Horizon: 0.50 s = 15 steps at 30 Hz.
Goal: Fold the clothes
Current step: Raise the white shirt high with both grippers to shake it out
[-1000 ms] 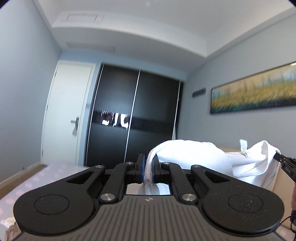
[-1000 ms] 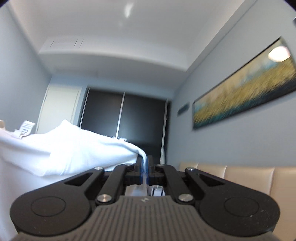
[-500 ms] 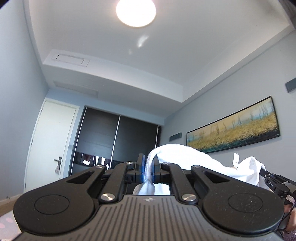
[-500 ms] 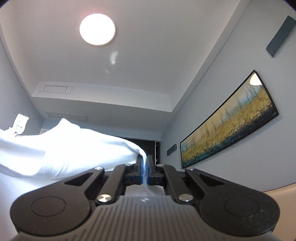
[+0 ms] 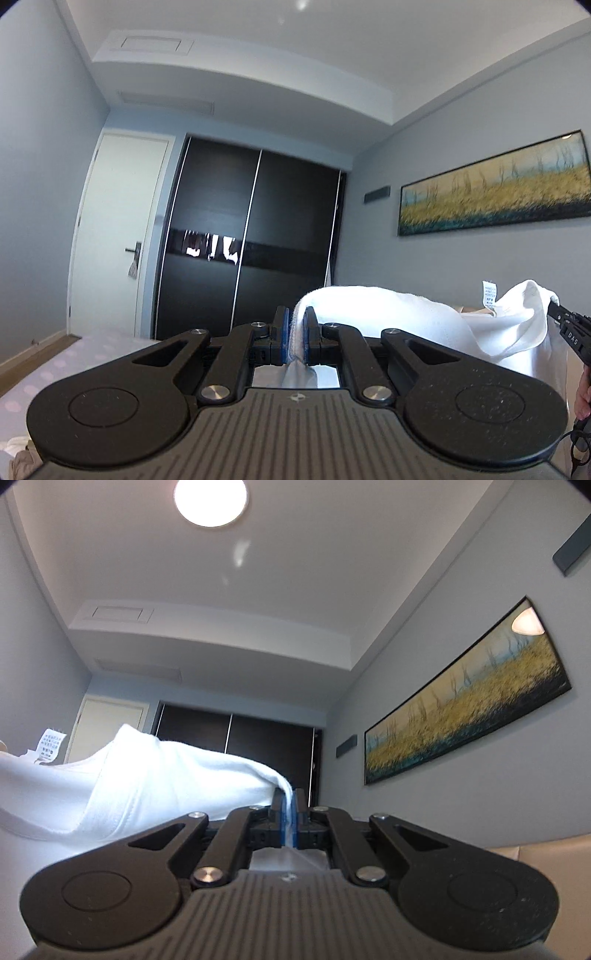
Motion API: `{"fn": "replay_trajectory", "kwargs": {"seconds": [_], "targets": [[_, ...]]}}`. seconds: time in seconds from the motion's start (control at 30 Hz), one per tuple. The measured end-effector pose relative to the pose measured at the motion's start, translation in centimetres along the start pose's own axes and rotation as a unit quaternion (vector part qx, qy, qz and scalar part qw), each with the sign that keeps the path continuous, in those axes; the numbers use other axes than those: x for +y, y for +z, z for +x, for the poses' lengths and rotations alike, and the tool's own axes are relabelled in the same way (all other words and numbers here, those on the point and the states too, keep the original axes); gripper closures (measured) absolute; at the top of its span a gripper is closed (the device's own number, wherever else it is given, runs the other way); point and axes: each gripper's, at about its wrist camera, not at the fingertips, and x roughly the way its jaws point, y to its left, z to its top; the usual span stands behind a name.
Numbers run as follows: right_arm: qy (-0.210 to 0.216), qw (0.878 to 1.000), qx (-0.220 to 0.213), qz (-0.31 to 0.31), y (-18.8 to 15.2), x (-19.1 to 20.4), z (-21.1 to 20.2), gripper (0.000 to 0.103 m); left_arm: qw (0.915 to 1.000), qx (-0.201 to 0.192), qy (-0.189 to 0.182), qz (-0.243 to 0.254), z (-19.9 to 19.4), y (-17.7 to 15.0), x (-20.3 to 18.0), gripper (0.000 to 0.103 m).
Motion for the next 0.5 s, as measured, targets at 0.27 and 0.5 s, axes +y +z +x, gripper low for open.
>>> {"fn": "replay_trajectory", "kwargs": {"seconds": [0.27,0.5], "targets": [[0.022,0.990,0.128,-0.048,-9.6,4.7,11.1,0.100,0.9880,0.141,0.063,0.000,12.5,-7.4,4.5,0.097],[0.023,0.969,0.229,-0.085,-19.9,9.7,21.4,0.100,0.9632,0.241,0.116,0.024,23.0,-14.6,9.0,0.100]]}}
